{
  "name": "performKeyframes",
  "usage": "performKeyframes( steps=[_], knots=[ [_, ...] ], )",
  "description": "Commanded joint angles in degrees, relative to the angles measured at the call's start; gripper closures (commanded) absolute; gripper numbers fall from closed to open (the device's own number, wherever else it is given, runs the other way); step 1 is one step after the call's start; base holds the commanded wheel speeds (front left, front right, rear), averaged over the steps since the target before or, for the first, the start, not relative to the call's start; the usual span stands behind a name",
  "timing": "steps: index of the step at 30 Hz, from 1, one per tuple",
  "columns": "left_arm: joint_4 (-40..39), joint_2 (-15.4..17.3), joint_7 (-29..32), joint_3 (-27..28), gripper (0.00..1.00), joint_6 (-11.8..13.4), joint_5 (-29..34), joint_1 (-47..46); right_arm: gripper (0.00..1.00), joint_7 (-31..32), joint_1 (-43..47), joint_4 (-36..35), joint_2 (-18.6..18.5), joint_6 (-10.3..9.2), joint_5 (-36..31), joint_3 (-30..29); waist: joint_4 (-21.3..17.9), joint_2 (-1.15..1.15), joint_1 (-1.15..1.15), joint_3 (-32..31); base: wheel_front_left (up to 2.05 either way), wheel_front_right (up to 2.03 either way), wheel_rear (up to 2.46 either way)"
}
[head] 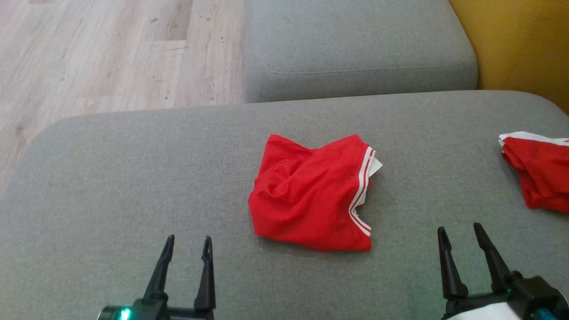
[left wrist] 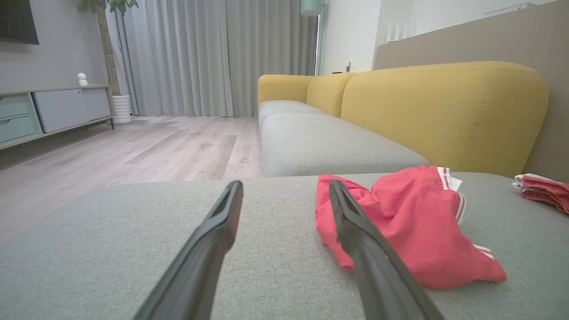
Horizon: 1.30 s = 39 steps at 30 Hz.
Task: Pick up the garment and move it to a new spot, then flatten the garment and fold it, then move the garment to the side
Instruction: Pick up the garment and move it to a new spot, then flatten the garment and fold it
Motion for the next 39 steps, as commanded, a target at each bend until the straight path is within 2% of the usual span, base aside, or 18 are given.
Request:
performKeyframes(
  steps=[1,15,39],
  knots=[
    [-1.8,-0.8,-0.5,2.2,0.00,-0.5,0.8,-2.1,0.00,-0.3,-1.5,-1.7,-0.3,0.21,-0.4,1.1,-0.1,0.00,0.01,-0.1,0.00,0.00,0.00],
    [-2.0,-2.3,-0.5,4.1,0.00,-2.2,2.4,-1.1,0.00,-0.3,-1.1,-2.0,0.0,0.21,-0.5,0.6,-0.8,0.00,0.01,-0.3,0.00,0.00,0.00],
    [-0.8,-2.4,-0.5,3.0,0.00,-2.5,2.6,-0.9,0.00,-0.3,-0.7,-1.7,0.0,0.21,0.0,1.0,-0.9,0.00,0.01,-0.5,0.00,0.00,0.00]
  ],
)
